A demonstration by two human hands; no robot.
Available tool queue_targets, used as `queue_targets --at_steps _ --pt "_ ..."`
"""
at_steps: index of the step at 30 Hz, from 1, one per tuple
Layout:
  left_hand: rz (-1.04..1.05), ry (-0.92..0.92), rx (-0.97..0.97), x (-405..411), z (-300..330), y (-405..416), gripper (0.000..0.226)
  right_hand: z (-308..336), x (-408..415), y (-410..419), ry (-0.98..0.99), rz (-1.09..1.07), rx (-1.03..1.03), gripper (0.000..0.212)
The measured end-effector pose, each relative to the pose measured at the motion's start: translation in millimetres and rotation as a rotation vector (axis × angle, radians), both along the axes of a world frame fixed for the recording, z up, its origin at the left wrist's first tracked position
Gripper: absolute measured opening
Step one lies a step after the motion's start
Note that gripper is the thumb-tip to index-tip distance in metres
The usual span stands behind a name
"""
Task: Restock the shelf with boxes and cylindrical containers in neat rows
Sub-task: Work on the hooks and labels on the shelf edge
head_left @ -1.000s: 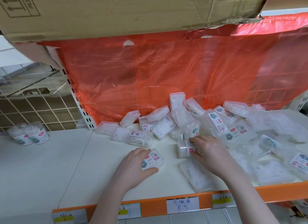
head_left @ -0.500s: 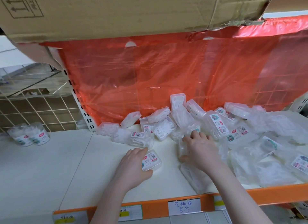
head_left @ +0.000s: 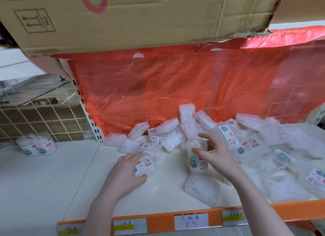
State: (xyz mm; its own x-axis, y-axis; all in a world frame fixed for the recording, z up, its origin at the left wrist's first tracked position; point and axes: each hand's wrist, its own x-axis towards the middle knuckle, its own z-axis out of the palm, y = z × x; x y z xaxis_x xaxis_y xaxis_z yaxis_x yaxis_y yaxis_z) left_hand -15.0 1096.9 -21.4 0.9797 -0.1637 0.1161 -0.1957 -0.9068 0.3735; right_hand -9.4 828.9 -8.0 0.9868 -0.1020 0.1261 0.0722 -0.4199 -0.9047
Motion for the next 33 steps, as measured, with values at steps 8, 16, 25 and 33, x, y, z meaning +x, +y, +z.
queue_targets --at_steps 8,16,25,33 --pt "0.082 -0.001 -0.002 -26.7 4.0 -2.8 0.066 5.2 -7.5 -7.9 0.011 0.103 -0.028 0.048" --pt "0.19 0.07 0.028 -66.9 0.7 11.1 0.081 -1.5 -13.7 16.4 -0.103 0.241 -0.235 0.055" --pt "0.208 -0.013 0.027 -90.2 12.2 62.4 0.083 10.3 -23.5 76.1 -0.153 0.399 -0.295 0.059" --pt "0.204 -0.021 0.012 -118.1 15.5 172.0 0.079 10.9 -41.4 189.5 -0.154 0.448 -0.371 0.053"
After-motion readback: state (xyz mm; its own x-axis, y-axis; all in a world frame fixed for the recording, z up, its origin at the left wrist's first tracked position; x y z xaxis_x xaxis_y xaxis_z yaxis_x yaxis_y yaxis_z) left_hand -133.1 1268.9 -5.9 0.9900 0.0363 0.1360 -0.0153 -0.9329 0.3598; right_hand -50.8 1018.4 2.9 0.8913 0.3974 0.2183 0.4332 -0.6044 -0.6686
